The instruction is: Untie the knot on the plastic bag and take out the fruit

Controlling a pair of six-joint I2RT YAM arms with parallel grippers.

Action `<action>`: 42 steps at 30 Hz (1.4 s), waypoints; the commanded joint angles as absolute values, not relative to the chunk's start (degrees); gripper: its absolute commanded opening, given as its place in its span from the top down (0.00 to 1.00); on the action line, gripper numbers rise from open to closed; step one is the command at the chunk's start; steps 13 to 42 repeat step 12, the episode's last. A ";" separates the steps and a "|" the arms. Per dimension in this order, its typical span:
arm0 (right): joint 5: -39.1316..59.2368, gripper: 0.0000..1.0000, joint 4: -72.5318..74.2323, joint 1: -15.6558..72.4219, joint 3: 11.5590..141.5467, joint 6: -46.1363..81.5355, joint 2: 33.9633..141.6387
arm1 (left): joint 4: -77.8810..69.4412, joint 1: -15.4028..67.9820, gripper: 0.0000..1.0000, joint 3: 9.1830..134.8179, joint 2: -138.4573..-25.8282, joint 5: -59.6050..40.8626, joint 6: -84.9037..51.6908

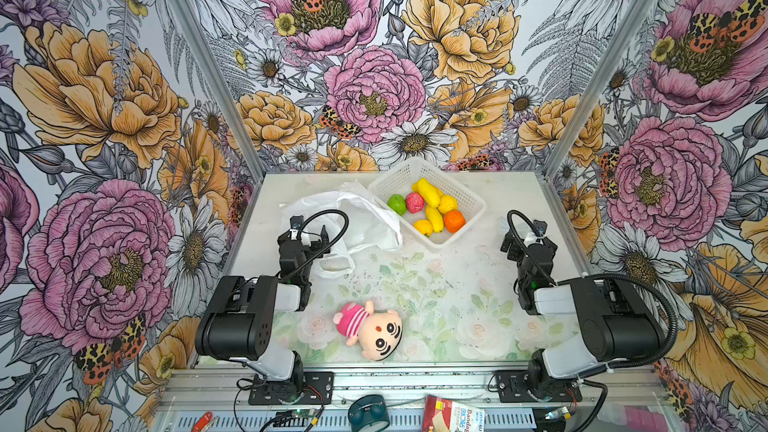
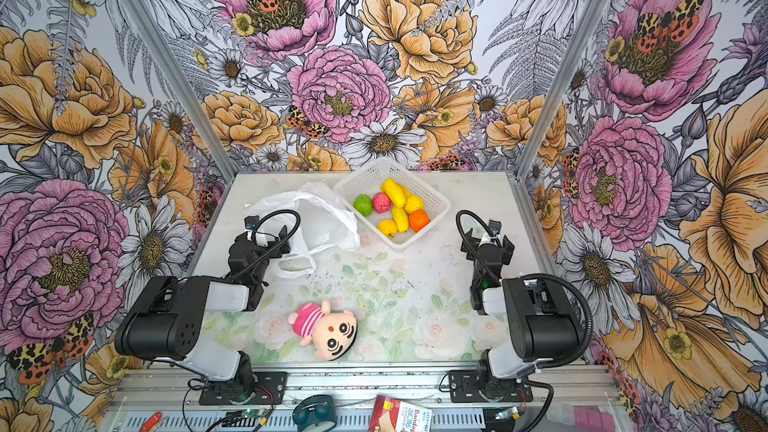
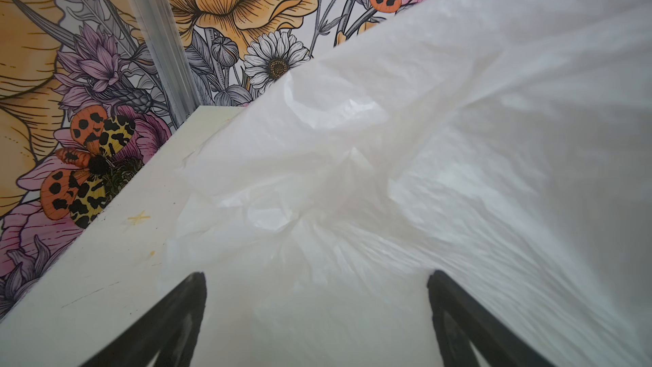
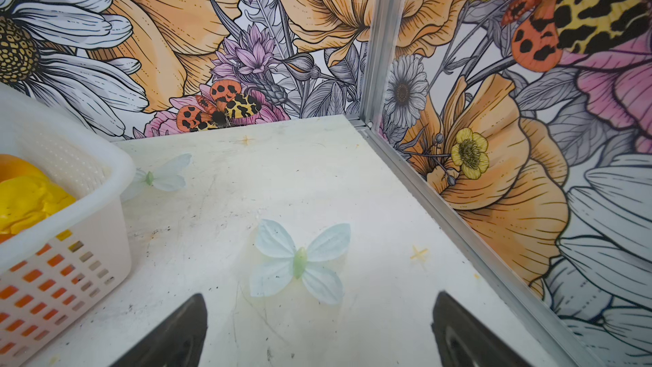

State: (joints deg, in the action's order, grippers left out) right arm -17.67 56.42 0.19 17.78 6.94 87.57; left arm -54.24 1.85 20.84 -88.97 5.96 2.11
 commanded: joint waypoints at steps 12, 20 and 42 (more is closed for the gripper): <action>-18.02 0.01 53.80 2.20 20.65 5.14 88.21 | -54.82 1.09 0.01 21.01 -88.77 5.62 2.61; -18.02 0.01 53.80 2.20 20.65 5.14 88.21 | -54.82 1.09 0.01 21.01 -88.77 5.62 2.61; -18.02 0.01 53.80 2.20 20.65 5.14 88.21 | -54.82 1.09 0.01 21.01 -88.77 5.62 2.61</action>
